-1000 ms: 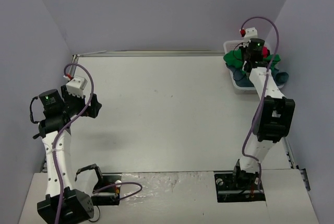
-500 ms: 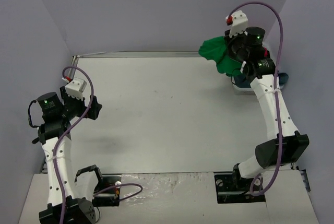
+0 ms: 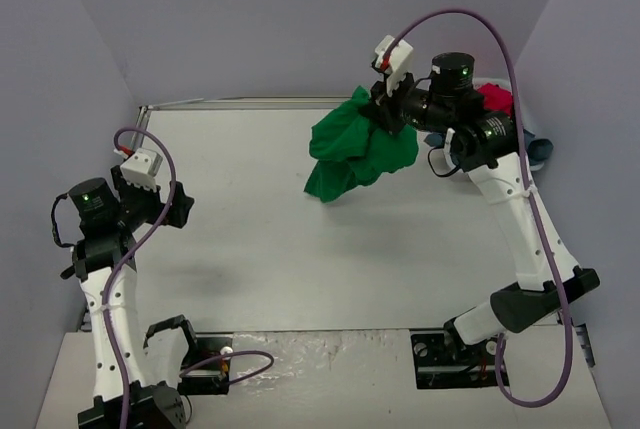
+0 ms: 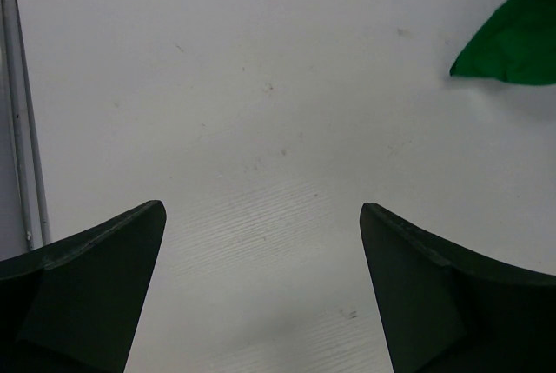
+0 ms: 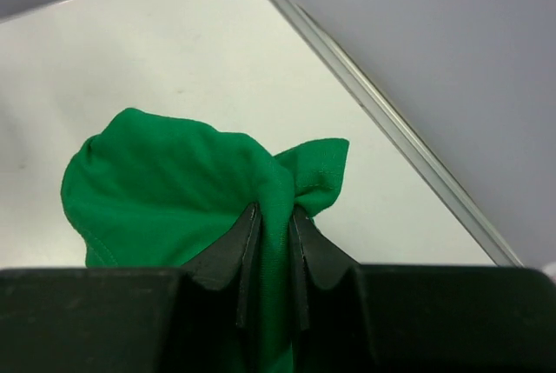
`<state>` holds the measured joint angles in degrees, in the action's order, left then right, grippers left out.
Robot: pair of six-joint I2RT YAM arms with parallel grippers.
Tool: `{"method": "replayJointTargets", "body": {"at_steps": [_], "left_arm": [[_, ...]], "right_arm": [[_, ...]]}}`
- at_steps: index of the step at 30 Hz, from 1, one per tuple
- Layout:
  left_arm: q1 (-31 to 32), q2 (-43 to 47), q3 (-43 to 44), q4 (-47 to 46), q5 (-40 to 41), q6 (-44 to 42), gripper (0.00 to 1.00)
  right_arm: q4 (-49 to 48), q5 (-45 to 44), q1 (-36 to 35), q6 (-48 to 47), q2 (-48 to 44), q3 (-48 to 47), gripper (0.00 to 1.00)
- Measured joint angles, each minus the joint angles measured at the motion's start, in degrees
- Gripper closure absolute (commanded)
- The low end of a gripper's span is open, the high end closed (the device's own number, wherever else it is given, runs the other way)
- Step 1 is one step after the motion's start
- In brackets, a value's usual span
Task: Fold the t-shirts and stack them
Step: Move the tshirt to the center of the board
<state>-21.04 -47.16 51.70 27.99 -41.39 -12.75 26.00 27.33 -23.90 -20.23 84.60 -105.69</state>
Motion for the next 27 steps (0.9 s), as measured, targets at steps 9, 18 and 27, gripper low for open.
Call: {"method": "replayJointTargets", "body": {"at_steps": [9, 18, 27], "left_arm": [[-0.48, 1.05, -0.79, -0.83, 0.09, 0.02, 0.06], [-0.48, 0.74, -0.9, -0.83, -0.55, -0.02, 0.06], [-0.33, -2.97, -0.74, 0.26, -1.2, -0.26, 0.06]], "right_arm": [[1.38, 7.04, -0.33, -2.67, -1.75, 5.31, 0.22], [-0.63, -7.72, 1.05, -4.35, 15.39, 17.49, 0.18], [6.73, -3.93, 0.52, -9.29, 9.29, 20.02, 0.21]]}}
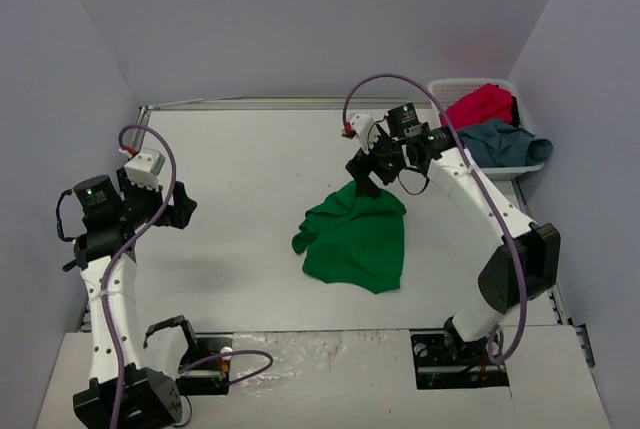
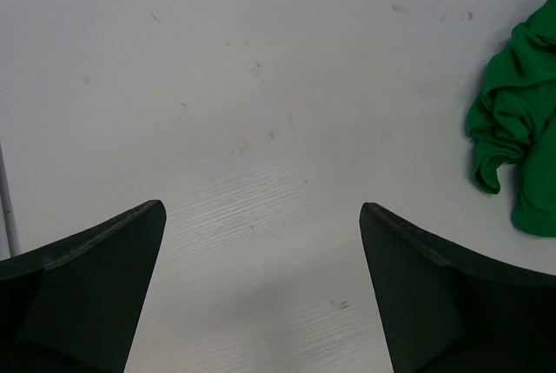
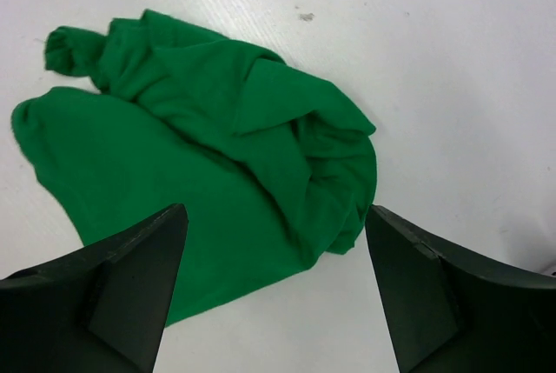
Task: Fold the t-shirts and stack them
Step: Move the tshirt to the center of the board
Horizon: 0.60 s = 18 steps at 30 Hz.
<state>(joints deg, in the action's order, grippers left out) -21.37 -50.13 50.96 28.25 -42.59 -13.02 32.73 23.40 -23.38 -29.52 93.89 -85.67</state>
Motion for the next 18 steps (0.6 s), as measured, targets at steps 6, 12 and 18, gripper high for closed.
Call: {"method": "replayJointTargets", "body": {"at_steps": [6, 12, 18], "left_arm": [[6.27, -2.25, 2.32, 3.34, 0.17, -2.99, 0.06], [23.5, -14.14, 14.6, 8.33, 6.6, -6.91, 0.06], [36.7, -28.46, 22.53, 10.54, 16.74, -7.54, 0.06]], "right_arm": [[3.85, 0.68, -2.01, -3.34, -8.55, 7.43, 0.25], [4.81, -3.08, -2.12, -2.97, -9.73, 16.94, 0.29], [4.0, -4.59, 0.98, -1.77, -13.29, 23.23, 0.28]]}}
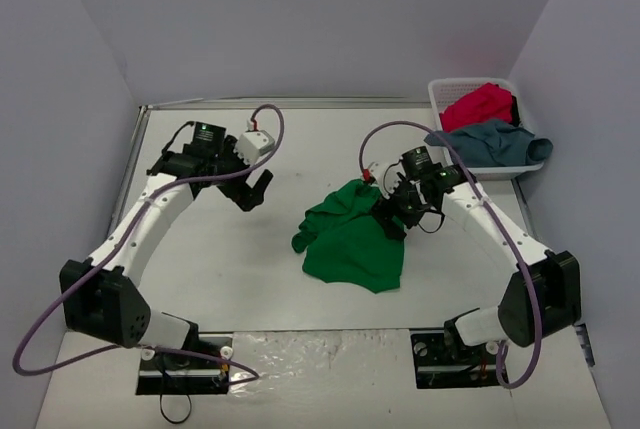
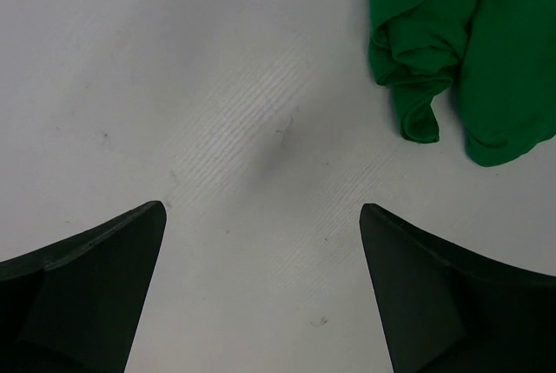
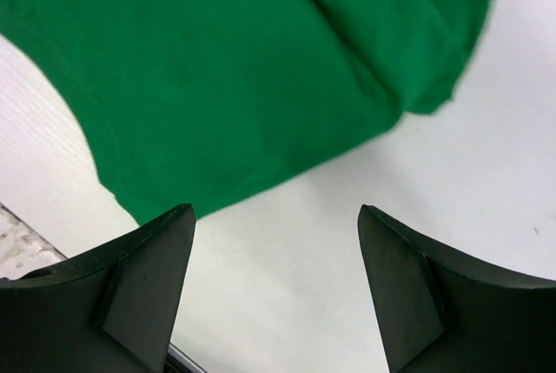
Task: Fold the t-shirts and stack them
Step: Move the tshirt to the center of the board
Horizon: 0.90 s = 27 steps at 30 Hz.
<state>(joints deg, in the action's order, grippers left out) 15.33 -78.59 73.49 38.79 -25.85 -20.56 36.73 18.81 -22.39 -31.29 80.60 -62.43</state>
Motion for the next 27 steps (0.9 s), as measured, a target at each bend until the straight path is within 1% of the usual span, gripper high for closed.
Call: {"method": "replayJointTargets", "body": {"at_steps": [2, 5, 11, 16, 19, 22, 27], "left_arm": [[3.32, -2.73, 0.52, 0.83, 2.1, -0.11, 0.06], [6.67, -5.18, 1.05, 1.75, 3.43, -0.37, 0.06], [9.46, -9.57, 2.27, 1.68, 2.86, -0.48, 0.06], [13.38, -17.94, 3.93, 1.7, 0.68, -0.5, 0.06], [14.51, -21.55, 5.62, 1.51, -1.44, -0.44, 0.06], [14.62, -22.67, 7.82, 0.5, -2.12, -0.31, 0.06], [16.15, -22.67, 13.25, -3.87, -0.57, -0.28, 0.02]], "right_arm": [[-0.31, 0.52, 2.75, 0.0, -1.77, 0.24, 0.29], [-1.38, 1.79, 5.88, 0.09, -3.72, 0.24, 0.29], [-1.75, 2.67, 5.64, 0.13, -4.09, 0.24, 0.29], [-1.84, 2.89, 5.81, 0.13, -3.17, 0.24, 0.3], [-1.86, 3.08, 5.88, 0.13, -2.4, 0.26, 0.3], [-1.92, 3.13, 6.16, 0.11, -2.14, 0.46, 0.3], [-2.25, 3.08, 7.15, 0.13, -1.92, 0.59, 0.31]]}}
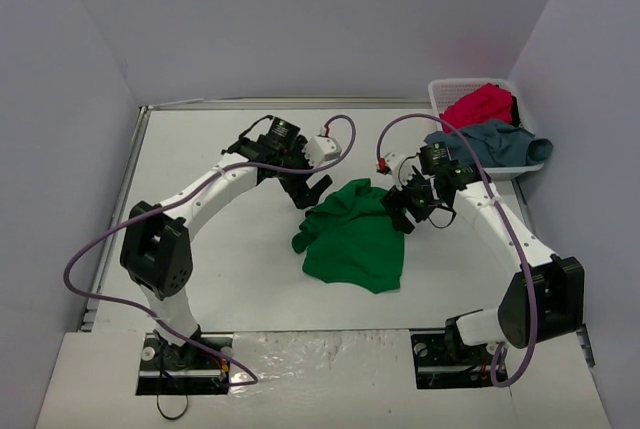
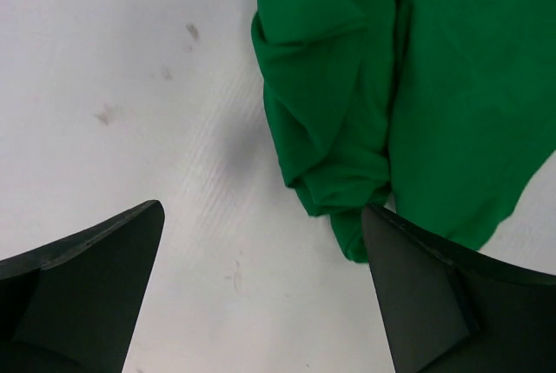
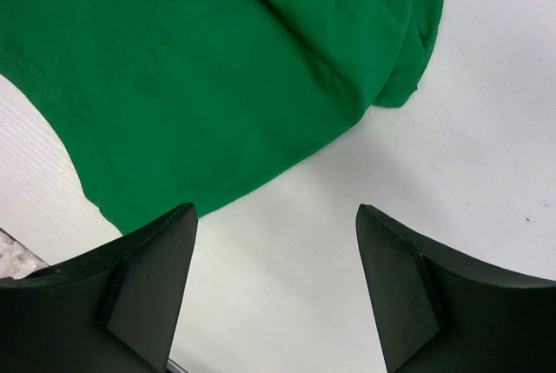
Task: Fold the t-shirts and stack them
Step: Move the tshirt to the center of the board, then flatten out the tshirt
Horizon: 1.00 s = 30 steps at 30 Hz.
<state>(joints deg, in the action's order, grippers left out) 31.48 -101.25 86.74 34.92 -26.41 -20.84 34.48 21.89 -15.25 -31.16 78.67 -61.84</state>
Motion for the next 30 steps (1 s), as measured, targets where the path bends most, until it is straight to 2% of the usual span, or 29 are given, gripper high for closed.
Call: {"method": "replayJointTargets", "body": {"at_steps": [5, 6, 11, 15, 18, 23, 28, 29, 30], "left_arm": [[4.61, -0.79, 0.81, -4.2, 2.36, -0.22, 0.01], [5.6, -1.38, 0.81, -4.76, 2.6, -0.24, 0.06], [9.09, -6.51, 0.81, -7.48, 4.46, -0.33, 0.15], [9.62, -8.74, 0.57, -12.09, 8.0, 0.57, 0.21], [9.6, -8.76, 0.35, -16.02, 11.74, 1.92, 0.3], [9.6, -10.58, 0.9, -20.68, 16.04, 3.82, 0.32], [9.6, -15.89, 3.82, -21.88, 15.82, 5.4, 0.37], [9.6, -16.65, 4.17, -21.88, 15.52, 5.62, 0.39], [9.6, -17.2, 4.42, -21.88, 15.3, 5.84, 0.51]], "right_arm": [[-0.85, 0.0, 0.33, 0.02, 1.2, 0.35, 0.32], [-0.92, 0.0, 0.33, 0.04, 1.55, 0.37, 0.33], [-1.27, 0.0, 0.61, 0.2, 2.95, 0.48, 0.33], [-1.31, -0.13, 1.03, 0.96, 3.34, 0.72, 0.34], [-1.36, -0.2, 1.29, 0.94, 3.37, 1.01, 0.34], [-1.88, -0.2, 1.29, 0.94, 3.41, 1.42, 0.34], [-2.08, -0.76, 1.55, 1.29, 4.55, 1.44, 0.35], [-2.08, -0.92, 1.64, 1.33, 4.9, 1.44, 0.35], [-2.08, -0.94, 1.7, 1.33, 5.18, 1.49, 0.35]]}}
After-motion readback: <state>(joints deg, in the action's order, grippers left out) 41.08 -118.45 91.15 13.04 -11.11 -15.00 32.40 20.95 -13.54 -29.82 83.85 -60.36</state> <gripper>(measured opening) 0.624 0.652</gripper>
